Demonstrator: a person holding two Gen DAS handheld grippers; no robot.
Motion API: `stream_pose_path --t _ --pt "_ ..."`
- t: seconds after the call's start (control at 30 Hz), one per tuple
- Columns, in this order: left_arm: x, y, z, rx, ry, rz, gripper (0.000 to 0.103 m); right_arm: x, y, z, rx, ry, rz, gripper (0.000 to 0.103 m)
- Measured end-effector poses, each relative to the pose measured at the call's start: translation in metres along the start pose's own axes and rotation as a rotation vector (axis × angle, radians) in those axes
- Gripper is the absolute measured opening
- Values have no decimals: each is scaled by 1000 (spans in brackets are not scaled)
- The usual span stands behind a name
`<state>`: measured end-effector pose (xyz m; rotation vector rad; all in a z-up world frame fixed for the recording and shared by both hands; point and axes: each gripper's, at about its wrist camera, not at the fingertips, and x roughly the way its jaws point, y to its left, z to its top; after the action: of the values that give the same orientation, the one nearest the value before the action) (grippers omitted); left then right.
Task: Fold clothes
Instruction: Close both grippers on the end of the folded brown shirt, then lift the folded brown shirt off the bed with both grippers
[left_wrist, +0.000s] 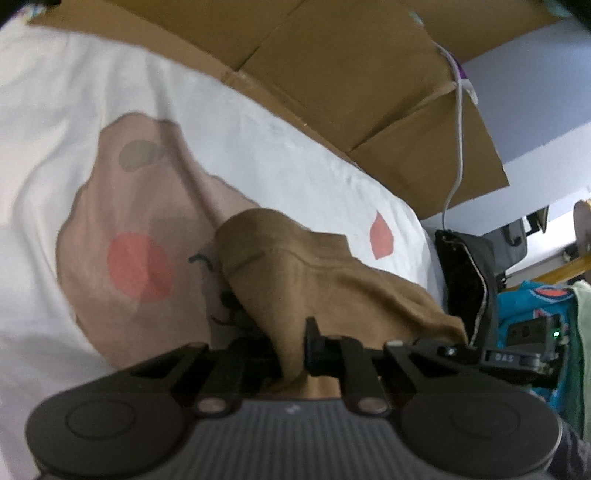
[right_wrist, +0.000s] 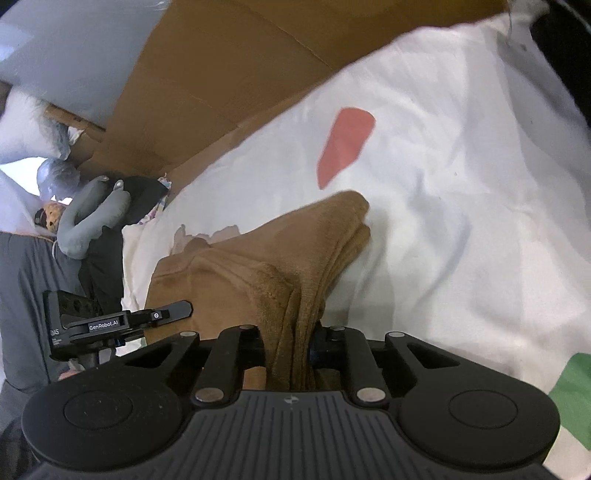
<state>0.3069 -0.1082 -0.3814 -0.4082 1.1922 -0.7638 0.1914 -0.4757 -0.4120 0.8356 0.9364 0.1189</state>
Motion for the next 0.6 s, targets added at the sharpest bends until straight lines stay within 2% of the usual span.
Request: stream_pose_path --t 0.37,0.6 --pt "-50 -45 -15 65 -90 79 9 -30 45 -10 -94 -62 -64 14" --pt "-92 -77 -26 65 -72 130 9 -63 86 -25 -164 -80 -76 14"
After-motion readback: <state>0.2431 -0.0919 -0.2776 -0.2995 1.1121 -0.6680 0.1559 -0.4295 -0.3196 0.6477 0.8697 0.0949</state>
